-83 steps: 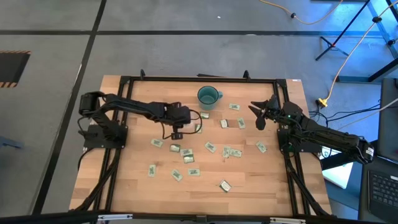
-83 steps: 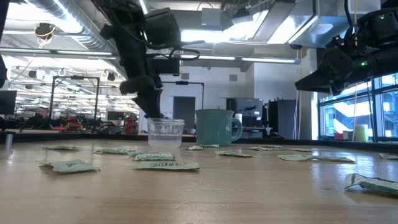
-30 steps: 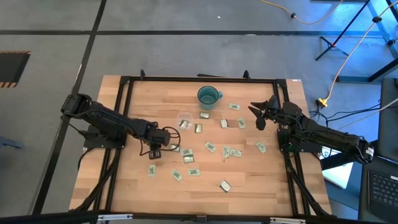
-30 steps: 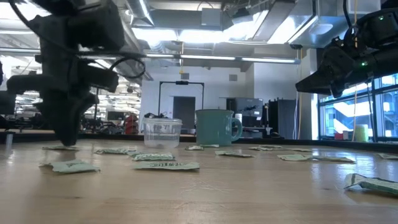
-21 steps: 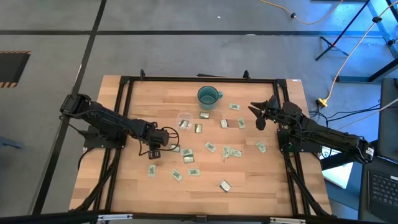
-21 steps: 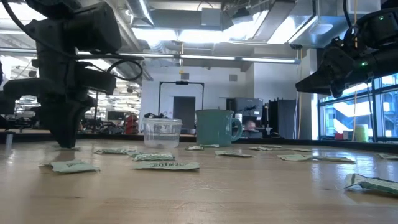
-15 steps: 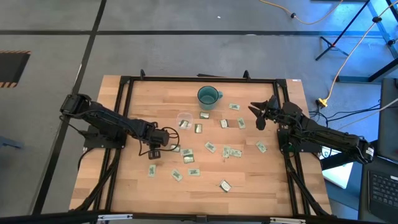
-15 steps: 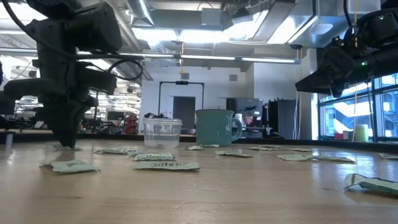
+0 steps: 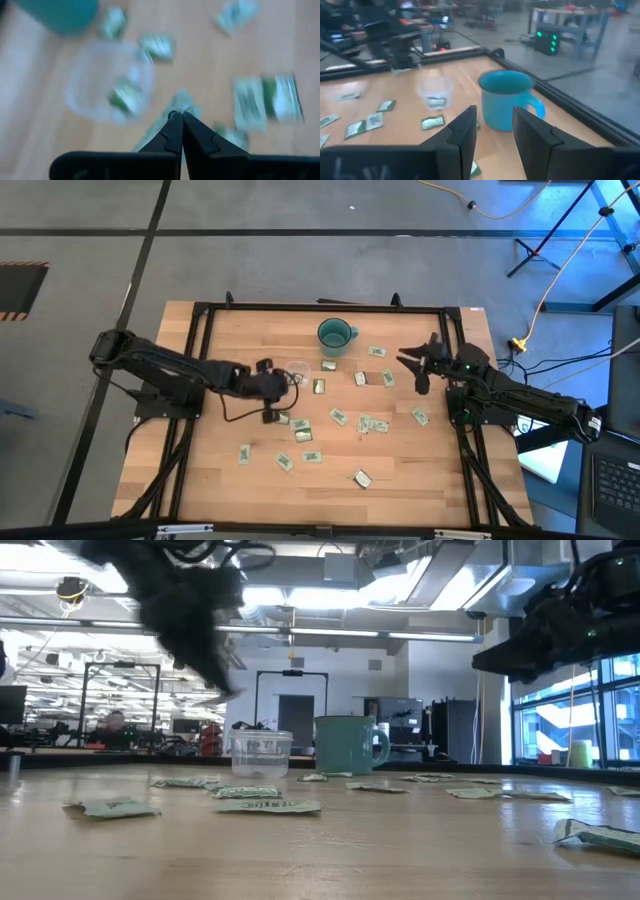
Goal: Pick and place Stevia / Truvia into bins
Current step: Put the green stevia packet into the transparent container, then put the dark green truvia packet into the transparent container
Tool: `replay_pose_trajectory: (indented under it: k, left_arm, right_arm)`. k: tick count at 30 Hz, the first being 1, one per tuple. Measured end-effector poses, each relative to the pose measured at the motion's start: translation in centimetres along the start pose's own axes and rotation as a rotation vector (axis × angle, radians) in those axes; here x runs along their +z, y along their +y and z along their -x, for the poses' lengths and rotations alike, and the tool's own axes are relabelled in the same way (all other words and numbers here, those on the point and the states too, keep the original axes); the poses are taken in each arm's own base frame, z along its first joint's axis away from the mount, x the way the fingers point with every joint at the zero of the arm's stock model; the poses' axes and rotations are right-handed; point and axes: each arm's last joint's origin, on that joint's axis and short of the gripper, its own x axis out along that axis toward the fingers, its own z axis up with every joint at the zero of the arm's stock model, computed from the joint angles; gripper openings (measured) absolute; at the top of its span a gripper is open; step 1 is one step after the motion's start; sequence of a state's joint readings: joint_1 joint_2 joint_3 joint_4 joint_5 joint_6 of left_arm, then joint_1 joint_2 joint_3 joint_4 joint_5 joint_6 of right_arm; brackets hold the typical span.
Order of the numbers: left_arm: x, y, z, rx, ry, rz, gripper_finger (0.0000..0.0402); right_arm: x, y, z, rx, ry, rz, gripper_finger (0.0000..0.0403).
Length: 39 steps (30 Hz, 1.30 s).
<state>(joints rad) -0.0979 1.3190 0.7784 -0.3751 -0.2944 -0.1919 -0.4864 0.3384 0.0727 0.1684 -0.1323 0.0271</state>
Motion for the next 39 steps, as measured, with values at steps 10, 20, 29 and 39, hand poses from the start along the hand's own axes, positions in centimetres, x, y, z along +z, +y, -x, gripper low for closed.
replay_pose_trajectory:
  k: [10, 20, 29, 39]
  left_arm:
    - [1.6, 3.3, -3.5, 0.048, -0.072, -0.039, 0.0003]
    - [0.8, 4.1, -6.1, 0.070, 0.006, -0.065, 0.0029]
    - [1.4, 4.6, -5.1, 0.066, -0.044, -0.048, 0.0093]
    - [2.4, 4.0, -0.5, 0.025, -0.171, -0.049, 0.0104]
  right_arm:
    - [0.1, 0.0, 0.0, 0.001, -0.009, 0.010, 0.0129]
    - [0.8, 0.3, -0.2, 0.114, -0.023, 0.041, 0.0129]
    - [5.3, 2.1, -3.0, 0.241, 0.025, 0.135, 0.0129]
    - [6.0, 6.1, -12.0, 0.379, 0.263, 0.265, 0.0129]
